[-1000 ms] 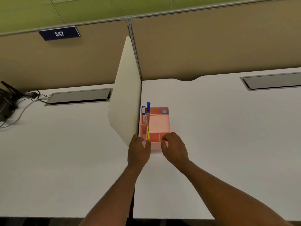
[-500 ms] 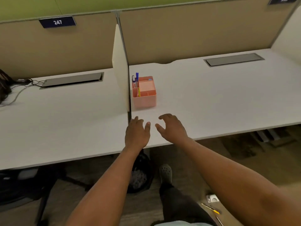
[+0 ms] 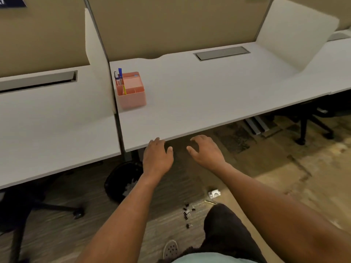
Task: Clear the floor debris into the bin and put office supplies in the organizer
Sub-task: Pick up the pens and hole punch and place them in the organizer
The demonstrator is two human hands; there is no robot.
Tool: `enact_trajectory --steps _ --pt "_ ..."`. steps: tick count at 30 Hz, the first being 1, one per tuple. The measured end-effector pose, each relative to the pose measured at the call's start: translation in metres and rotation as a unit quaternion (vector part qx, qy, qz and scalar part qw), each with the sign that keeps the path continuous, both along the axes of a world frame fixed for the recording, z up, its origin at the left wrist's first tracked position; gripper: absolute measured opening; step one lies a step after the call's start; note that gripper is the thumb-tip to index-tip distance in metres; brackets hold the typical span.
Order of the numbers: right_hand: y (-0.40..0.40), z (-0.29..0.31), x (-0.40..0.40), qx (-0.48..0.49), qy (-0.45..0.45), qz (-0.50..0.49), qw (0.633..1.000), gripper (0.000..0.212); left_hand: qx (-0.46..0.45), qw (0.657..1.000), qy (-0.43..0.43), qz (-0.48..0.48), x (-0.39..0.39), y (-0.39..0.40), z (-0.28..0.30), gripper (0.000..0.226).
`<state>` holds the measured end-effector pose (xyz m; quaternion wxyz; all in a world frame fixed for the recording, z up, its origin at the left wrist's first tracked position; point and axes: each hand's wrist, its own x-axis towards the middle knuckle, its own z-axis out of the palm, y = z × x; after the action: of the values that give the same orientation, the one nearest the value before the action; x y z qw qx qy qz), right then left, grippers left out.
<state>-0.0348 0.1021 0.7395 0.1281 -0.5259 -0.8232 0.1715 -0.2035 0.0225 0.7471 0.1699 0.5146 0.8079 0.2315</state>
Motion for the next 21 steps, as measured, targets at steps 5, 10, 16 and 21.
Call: enact_trajectory --steps 5,10,16,21 --pt "-0.002 -0.018 0.046 -0.018 -0.009 -0.007 1.000 0.044 -0.011 1.000 -0.015 -0.006 0.027 -0.004 -0.020 0.046" --pt "0.009 -0.053 0.099 -0.037 -0.011 -0.029 0.999 0.040 -0.011 1.000 -0.027 0.003 0.064 0.004 -0.066 0.041" --pt "0.036 -0.133 0.177 -0.097 -0.016 -0.028 0.995 0.031 -0.046 0.997 -0.052 0.044 0.143 0.010 -0.150 0.032" --pt "0.053 -0.214 0.239 -0.170 -0.028 -0.018 0.985 0.025 -0.144 0.980 -0.107 0.089 0.217 0.002 -0.223 0.025"
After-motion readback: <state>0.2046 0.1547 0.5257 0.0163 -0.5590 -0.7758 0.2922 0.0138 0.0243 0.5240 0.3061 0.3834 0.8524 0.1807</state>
